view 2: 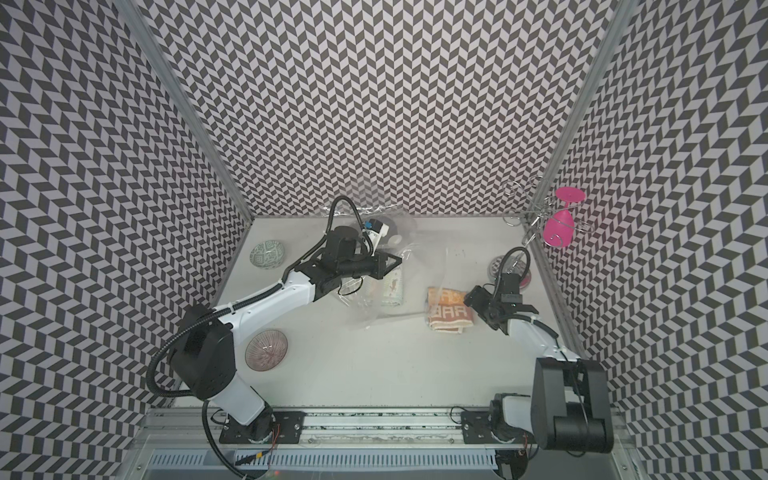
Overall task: Place the folded towel into the vacuum bag
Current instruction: Pick up the towel from the center of the board.
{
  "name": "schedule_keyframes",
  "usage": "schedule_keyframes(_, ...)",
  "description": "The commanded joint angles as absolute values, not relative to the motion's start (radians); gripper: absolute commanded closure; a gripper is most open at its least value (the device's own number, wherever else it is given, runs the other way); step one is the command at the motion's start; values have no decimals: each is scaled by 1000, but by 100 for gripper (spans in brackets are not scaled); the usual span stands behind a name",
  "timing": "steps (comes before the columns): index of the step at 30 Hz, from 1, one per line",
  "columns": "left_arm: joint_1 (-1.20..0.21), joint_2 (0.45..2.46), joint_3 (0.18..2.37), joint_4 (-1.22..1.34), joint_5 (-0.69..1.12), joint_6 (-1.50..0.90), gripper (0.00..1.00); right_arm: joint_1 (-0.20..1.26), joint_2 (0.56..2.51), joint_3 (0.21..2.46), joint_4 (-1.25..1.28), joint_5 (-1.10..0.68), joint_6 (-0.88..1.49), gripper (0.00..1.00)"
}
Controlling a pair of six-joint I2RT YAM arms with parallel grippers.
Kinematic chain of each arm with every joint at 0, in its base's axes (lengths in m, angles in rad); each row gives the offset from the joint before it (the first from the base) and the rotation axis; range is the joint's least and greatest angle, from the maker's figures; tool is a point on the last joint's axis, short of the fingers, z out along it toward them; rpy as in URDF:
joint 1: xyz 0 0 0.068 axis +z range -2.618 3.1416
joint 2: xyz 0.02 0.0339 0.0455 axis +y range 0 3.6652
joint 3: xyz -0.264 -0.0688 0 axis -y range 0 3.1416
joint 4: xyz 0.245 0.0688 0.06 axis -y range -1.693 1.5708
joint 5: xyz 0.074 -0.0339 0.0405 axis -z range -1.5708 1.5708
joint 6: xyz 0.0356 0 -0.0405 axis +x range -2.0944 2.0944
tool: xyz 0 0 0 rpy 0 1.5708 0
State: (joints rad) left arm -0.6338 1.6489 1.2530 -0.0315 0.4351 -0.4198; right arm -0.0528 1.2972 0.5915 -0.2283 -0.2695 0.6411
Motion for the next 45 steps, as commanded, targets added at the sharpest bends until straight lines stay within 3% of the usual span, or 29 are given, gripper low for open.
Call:
schedule_keyframes(1,-625,1652,1272,-52,432,-416,100,-52,1312,545,-42,-351,660,18)
schedule_keyframes(7,-624,1658,1279,-53,433,-412,100,-49,1365,464,29,-352,651,18)
schedule_keyframes(15,-625,1657,1277,-63,421,-411,100,-24,1402,362,171,-480,634,19)
schedule_keyframes(26,-626,1648,1278,-77,400,-411,100,91,1394,317,338,-553,689,24)
schedule_keyframes(30,-626,1646,1277,-81,403,-408,100,122,1394,278,465,-545,758,41)
schedule_keyframes(36,-625,1644,1285,-91,402,-404,100,122,1370,259,512,-504,785,86)
schedule_keyframes(39,-624,1641,1284,-92,400,-400,100,123,1333,281,452,-468,753,96)
schedule_keyframes(45,-617,1638,1289,-91,388,-397,100,121,1182,355,207,-281,686,100)
